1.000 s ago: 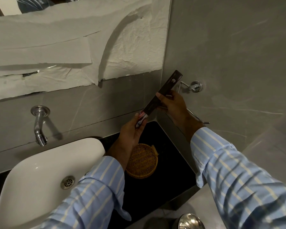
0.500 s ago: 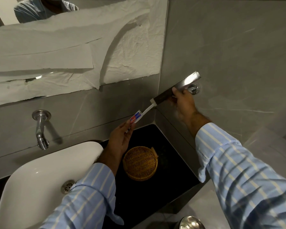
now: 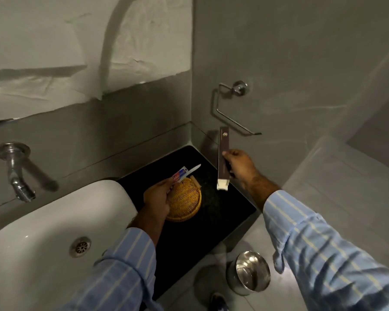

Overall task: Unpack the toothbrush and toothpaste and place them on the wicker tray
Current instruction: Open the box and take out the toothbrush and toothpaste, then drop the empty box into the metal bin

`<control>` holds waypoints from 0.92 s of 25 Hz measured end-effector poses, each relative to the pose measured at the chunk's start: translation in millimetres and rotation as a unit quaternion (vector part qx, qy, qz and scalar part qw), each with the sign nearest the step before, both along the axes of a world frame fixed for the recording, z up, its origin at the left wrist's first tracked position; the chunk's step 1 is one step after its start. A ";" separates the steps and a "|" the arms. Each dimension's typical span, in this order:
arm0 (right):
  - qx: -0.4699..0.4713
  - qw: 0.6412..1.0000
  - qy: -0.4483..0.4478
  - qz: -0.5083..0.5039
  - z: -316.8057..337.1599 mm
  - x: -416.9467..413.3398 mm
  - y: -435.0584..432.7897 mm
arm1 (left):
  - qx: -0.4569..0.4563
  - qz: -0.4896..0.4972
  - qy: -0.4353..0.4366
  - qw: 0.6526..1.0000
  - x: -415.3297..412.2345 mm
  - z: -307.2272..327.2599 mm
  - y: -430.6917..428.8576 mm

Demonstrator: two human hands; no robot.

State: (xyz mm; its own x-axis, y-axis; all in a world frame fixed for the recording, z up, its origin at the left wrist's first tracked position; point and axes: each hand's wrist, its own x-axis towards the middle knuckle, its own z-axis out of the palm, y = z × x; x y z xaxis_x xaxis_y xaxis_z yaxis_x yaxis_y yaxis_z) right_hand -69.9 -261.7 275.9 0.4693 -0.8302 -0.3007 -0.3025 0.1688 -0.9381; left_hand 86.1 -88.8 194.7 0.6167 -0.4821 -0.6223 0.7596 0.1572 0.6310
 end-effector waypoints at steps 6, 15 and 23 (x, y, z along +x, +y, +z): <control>0.145 0.984 0.090 0.049 -70.0 -98.3 34.0 | 0.050 -0.106 -0.039 0.992 -83.3 -44.3 0.0; 0.252 0.940 0.230 0.001 -166.9 -264.6 13.7 | 0.220 -0.235 -0.135 0.937 -205.8 -96.6 -44.3; 0.327 0.915 0.232 -0.051 -263.4 -332.8 7.6 | 0.253 -0.244 -0.127 0.927 -272.8 -145.0 -68.2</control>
